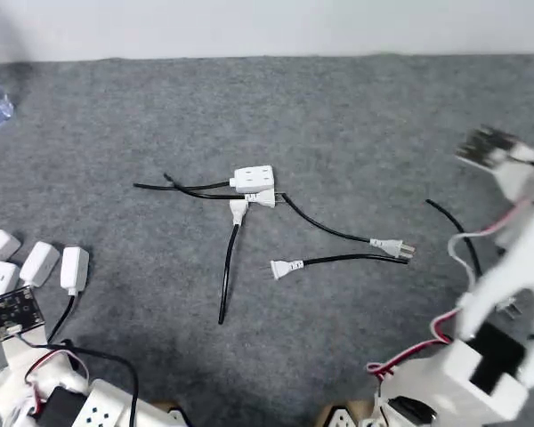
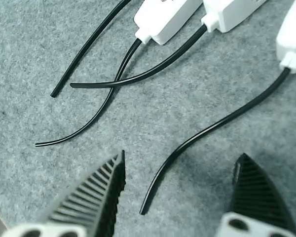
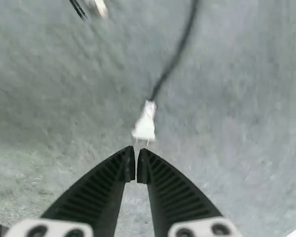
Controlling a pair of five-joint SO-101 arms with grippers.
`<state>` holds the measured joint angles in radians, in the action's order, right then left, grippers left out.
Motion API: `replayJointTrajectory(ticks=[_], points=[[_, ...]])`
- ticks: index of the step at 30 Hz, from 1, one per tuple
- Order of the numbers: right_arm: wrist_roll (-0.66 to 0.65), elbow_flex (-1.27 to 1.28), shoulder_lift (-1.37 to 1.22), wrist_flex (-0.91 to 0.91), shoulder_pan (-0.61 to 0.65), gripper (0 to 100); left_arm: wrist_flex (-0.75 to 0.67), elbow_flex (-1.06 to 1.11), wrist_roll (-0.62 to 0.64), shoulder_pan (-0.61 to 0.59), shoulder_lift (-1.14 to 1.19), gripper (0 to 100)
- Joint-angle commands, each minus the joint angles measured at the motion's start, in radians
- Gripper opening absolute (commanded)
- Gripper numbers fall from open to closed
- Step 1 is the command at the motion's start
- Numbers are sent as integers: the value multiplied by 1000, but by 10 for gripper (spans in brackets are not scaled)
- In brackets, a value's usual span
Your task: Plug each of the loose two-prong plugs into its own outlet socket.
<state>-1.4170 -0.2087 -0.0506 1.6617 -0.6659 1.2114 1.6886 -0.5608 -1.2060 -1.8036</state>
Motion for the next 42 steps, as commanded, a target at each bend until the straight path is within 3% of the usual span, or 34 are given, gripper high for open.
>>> replayJointTrajectory(ticks=[1,6,11,14,18,25,33,35,38,40,42], points=[[-23,32,1,-36,-28,8,9,-5,-12,6,-11,328],[46,57,21,31,128,40,11,-5,-12,6,-11,328],[176,69,73,38,346,232,11,-5,-12,6,-11,328],[199,133,73,8,478,296,11,-5,-12,6,-11,328],[203,299,42,-130,601,303,11,-5,-12,6,-11,328],[199,394,-120,-352,553,303,11,-5,-12,6,-11,328],[199,342,-335,-381,496,295,11,-5,-12,6,-11,328],[198,339,-361,-381,496,230,11,-5,-12,6,-11,328],[199,338,-369,-390,499,6,11,-5,-12,6,-11,328],[201,338,-369,-404,499,50,11,-5,-12,6,-11,328],[201,338,-369,-406,499,32,11,-5,-12,6,-11,328]])
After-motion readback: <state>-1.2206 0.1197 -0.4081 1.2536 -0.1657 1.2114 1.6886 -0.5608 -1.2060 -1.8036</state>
